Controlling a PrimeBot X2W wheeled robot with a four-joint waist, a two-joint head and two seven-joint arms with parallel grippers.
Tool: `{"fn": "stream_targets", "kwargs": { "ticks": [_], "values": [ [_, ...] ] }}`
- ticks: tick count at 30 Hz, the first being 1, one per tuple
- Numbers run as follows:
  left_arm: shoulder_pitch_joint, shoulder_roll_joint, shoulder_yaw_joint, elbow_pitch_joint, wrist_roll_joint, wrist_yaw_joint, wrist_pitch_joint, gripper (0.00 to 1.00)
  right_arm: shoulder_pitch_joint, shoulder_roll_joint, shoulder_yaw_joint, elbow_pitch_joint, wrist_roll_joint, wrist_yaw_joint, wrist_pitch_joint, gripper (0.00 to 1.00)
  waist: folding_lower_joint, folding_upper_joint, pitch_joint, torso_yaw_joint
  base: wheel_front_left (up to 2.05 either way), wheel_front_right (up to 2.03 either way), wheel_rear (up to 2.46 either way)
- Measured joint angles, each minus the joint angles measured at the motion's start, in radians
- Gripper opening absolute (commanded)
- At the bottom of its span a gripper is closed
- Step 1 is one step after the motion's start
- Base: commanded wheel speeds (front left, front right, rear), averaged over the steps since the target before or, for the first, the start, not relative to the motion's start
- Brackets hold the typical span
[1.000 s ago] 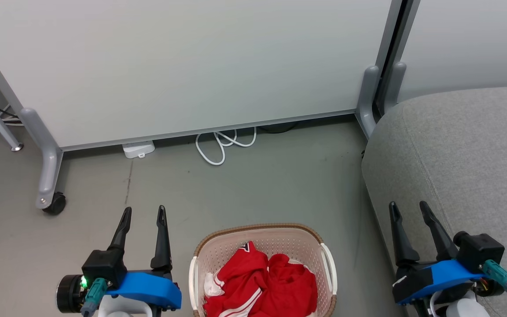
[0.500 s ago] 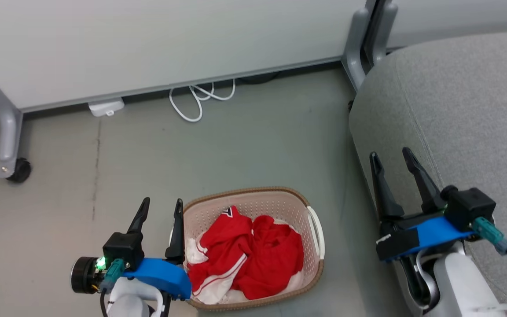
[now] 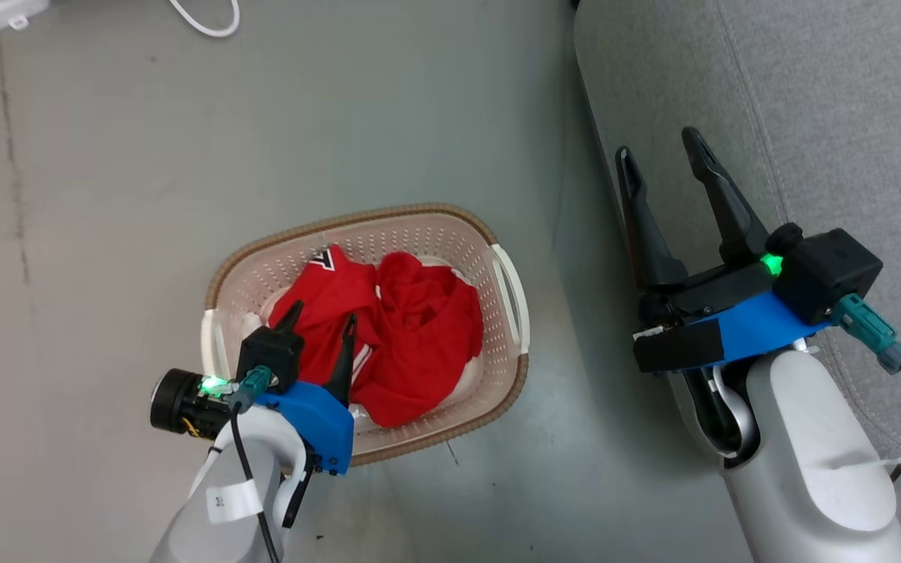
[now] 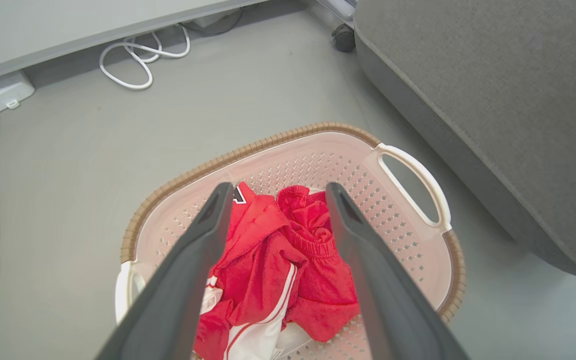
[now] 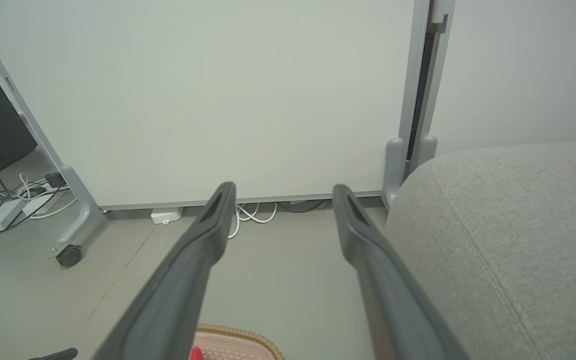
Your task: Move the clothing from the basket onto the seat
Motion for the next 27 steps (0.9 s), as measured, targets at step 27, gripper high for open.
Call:
{"fn": "stream_targets", "kwargs": {
  "ticks": [27],
  "values": [
    [-0.298,0.144,-0.067,0.379,0.078,0.102,0.054,1.00,-0.089,-0.001,0.128,-0.062,0.149,0.000,-0.016,1.00,-0.0001,0.0000,0.364,-0.209,0.00,0.00,0.00]
  ]
}}
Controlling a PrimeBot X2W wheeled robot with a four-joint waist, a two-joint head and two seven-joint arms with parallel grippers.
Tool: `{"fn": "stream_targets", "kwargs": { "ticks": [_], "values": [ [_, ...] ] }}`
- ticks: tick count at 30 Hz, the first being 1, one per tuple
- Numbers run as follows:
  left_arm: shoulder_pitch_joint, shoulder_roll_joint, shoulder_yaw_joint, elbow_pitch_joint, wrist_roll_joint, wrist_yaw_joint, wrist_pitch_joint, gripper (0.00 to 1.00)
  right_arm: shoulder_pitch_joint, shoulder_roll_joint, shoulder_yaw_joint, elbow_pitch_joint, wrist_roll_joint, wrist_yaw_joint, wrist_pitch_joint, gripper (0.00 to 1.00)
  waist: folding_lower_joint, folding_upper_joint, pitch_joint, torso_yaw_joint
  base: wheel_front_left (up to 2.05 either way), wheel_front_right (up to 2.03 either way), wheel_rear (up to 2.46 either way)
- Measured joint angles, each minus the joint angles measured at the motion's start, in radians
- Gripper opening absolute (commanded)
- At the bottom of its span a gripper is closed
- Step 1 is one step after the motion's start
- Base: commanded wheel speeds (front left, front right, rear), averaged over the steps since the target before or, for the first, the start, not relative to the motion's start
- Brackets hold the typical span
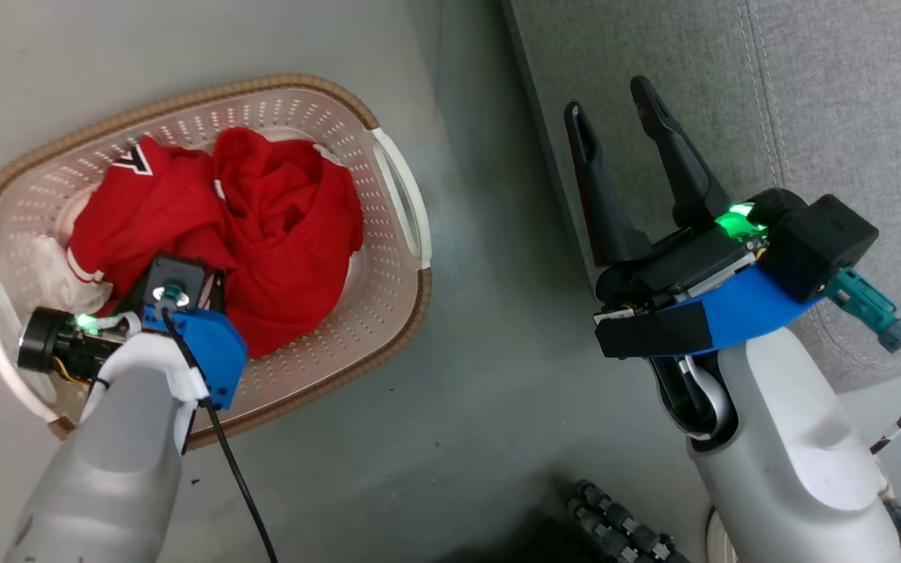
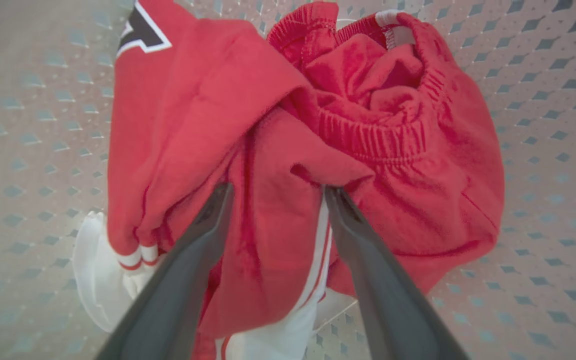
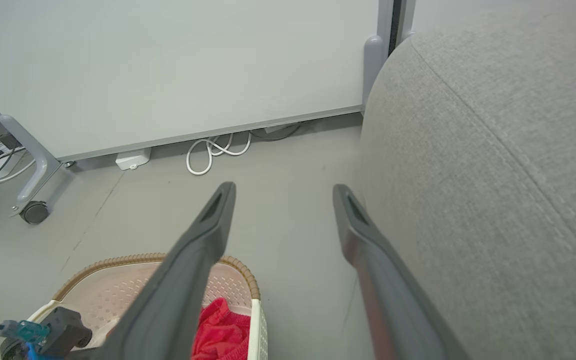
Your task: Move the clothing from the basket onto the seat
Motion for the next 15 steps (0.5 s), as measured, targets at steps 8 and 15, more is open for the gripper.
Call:
{"fn": "stream_targets", "kwargs": {
  "ticks": [8,15],
  "values": [
    [-0.058,0.018,0.004,0.045,-0.010,0.029,0.016,0.60,-0.001,0.000,0.025,-0.019,0.036,0.000,0.000,1.00,0.0000,0.0000,0.039,-0.030,0.00,0.00,0.00],
    [-0.083,0.014,0.001,0.079,-0.022,0.027,0.027,0.00,-0.001,0.000,0.029,-0.021,0.054,0.000,0.000,1.00,0.0000,0.0000,0.047,-0.040,0.00,0.00,0.00]
  ]
}}
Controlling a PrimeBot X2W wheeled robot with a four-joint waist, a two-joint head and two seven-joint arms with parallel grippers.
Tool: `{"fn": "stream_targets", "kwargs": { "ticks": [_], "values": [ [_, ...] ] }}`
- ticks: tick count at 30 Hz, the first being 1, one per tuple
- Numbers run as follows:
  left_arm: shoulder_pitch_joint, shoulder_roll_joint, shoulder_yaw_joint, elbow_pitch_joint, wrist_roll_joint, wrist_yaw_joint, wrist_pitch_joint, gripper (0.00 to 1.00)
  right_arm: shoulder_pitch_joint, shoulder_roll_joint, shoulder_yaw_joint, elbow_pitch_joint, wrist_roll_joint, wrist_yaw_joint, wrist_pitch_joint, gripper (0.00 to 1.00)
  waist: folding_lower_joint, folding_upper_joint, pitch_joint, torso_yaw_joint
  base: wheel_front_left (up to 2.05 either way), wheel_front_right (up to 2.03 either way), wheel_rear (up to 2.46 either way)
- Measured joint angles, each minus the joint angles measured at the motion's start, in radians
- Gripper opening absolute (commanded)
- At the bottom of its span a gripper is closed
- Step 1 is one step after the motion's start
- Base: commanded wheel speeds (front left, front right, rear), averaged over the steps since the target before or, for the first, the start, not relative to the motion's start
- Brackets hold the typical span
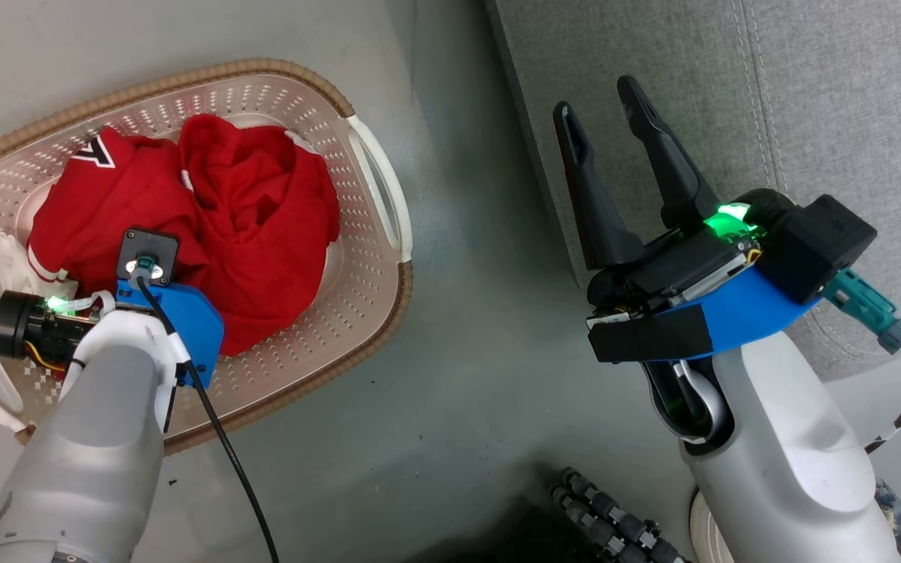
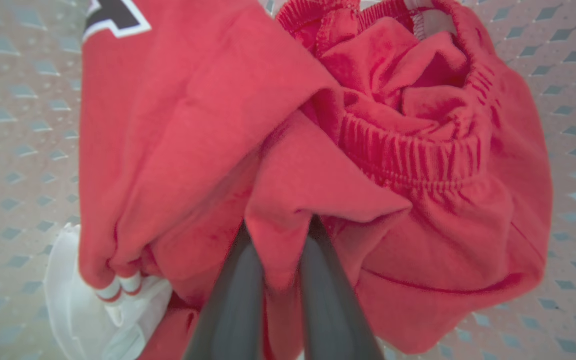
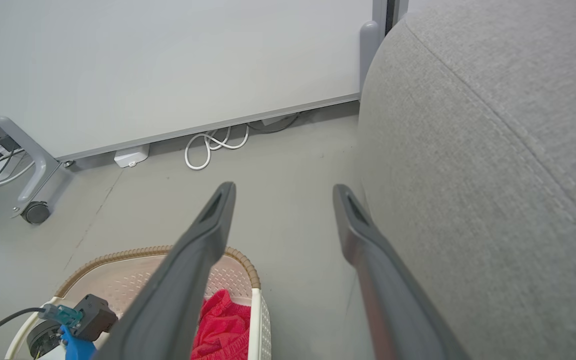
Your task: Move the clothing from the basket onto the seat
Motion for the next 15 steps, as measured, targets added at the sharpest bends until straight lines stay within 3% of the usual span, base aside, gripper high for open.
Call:
{"fn": "stream_targets", "kwargs": {
  "ticks": [15],
  "values": [
    [-0.020,-0.005,-0.020,0.044,-0.021,-0.018,-0.017,0.00,-0.004,0.000,-0.002,0.004,-0.001,0.000,0.000,1.00,-0.0001,0.0000,-0.012,0.005,0.00,0.00,0.00]
  ]
}}
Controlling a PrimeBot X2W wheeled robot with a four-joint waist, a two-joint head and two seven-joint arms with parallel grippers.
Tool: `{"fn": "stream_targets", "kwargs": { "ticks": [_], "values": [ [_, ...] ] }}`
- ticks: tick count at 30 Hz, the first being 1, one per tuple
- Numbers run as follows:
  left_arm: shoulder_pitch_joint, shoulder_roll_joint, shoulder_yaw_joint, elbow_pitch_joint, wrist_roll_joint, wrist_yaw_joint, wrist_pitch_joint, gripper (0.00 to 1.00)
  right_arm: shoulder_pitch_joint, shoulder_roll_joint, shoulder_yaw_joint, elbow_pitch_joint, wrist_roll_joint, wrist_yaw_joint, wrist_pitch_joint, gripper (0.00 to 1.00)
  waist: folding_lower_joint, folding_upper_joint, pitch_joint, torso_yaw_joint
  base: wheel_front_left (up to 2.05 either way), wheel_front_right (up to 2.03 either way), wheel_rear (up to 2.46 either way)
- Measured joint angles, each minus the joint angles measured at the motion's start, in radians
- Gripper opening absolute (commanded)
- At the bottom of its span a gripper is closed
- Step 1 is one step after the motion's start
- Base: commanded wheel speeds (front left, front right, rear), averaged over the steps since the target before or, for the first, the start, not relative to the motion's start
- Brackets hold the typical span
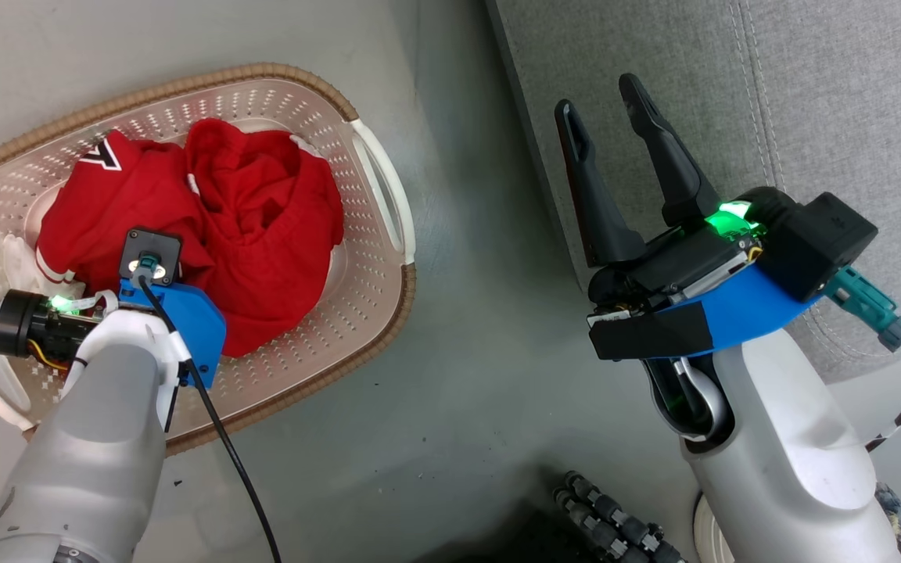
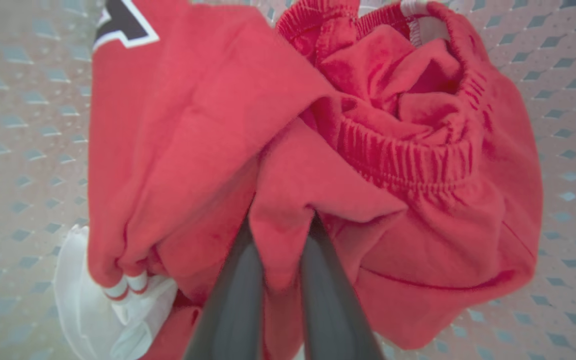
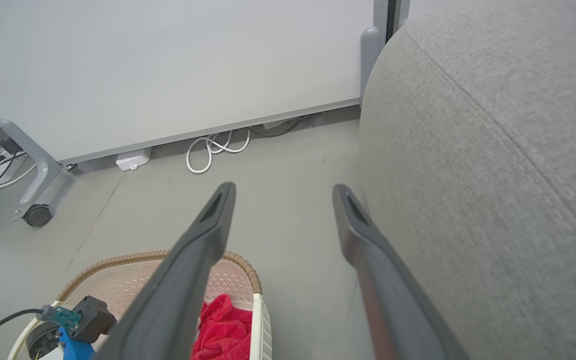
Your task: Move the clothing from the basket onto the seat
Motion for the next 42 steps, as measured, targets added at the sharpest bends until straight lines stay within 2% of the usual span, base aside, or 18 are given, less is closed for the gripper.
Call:
{"fn": "stream_targets", "kwargs": {
  "ticks": [8,16,25,32,42],
  "values": [
    [-0.004,-0.018,-0.014,0.020,-0.011,-0.013,-0.008,0.00,-0.007,0.000,-0.001,0.019,-0.019,0.000,0.000,1.00,0.0000,0.0000,-0.026,0.009,0.00,0.00,0.00],
    [0.039,-0.079,-0.046,0.037,-0.017,-0.039,-0.029,0.00,0.007,0.001,-0.013,0.091,-0.076,0.000,-0.001,1.00,0.0000,0.0000,-0.128,0.037,0.00,0.00,0.00],
    [0.126,-0.150,-0.100,0.048,-0.018,-0.081,-0.061,0.00,0.096,0.001,-0.043,0.220,-0.167,0.000,-0.001,1.00,-0.0001,0.0000,-0.325,0.099,0.00,0.00,0.00],
    [0.173,-0.165,-0.143,0.036,-0.042,-0.107,-0.077,0.00,0.154,0.002,-0.069,0.302,-0.221,0.000,0.026,1.00,-0.0003,0.0000,-0.503,0.161,0.00,0.00,0.00],
    [0.237,-0.168,-0.267,-0.143,-0.176,-0.127,-0.058,0.00,0.248,0.001,-0.110,0.306,-0.239,0.000,0.077,1.00,-0.0004,0.0001,-0.714,0.264,0.00,0.00,0.00]
  ]
}}
